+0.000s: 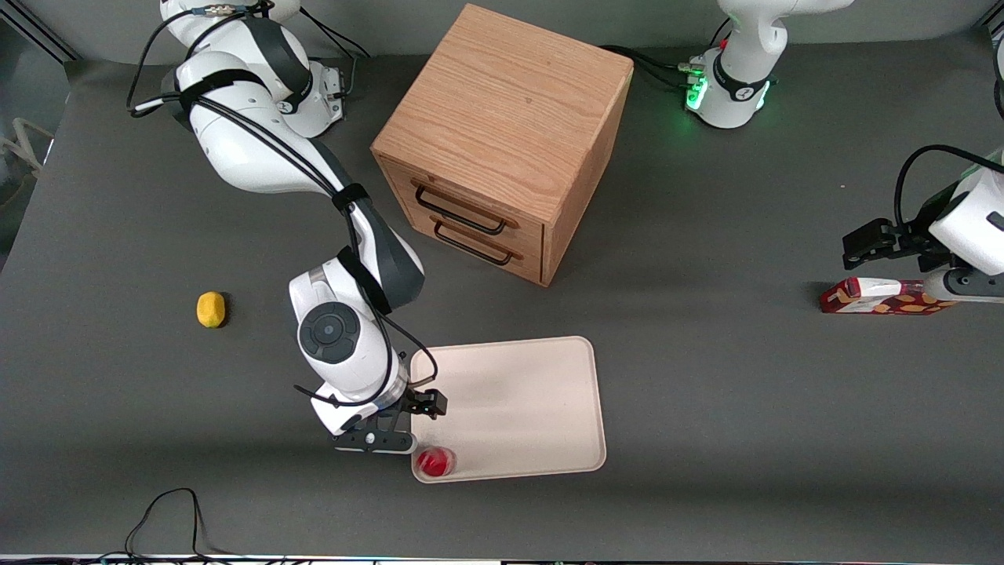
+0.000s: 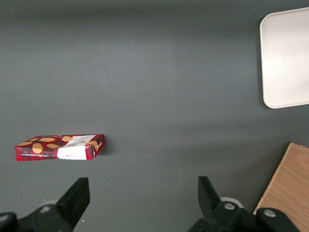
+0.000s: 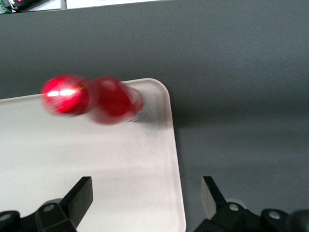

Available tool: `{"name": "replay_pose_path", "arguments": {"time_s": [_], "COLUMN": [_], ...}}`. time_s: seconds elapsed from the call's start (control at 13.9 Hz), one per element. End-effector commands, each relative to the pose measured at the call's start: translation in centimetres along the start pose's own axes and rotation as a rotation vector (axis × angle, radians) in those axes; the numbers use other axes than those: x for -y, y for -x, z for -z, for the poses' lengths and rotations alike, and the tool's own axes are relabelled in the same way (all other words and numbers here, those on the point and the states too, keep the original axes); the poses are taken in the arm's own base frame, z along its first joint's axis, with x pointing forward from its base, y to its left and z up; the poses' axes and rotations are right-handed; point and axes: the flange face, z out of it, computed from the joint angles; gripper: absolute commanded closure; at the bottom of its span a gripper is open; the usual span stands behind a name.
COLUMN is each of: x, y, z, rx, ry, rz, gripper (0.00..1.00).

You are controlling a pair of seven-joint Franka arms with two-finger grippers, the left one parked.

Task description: Place coke bottle on tray

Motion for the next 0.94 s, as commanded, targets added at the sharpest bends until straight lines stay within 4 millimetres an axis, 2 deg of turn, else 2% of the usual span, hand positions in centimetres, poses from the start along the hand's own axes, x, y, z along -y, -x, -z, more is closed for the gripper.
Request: {"name": "replay_pose_path", "arguments": {"time_s": [0.0,0.22,0.43,0.65,0.86], "x": [-1.4,-4.7,-9.1,-14.9,-22.4], "y": [-0.4,-1.2,-0.4,3.5,7.7], "z": [3.5,7.1,11.5,15.2,18.9], "rx": [0.012,0.065,0.185,0.232,0.268], "ry": [0.044,0.057,0.047,0.059,0.035], "rz": [-0.034,-0.071,-0.053,-0.040,0.028], "gripper": [0.00,0.00,0.00,0.00,0.00]}}
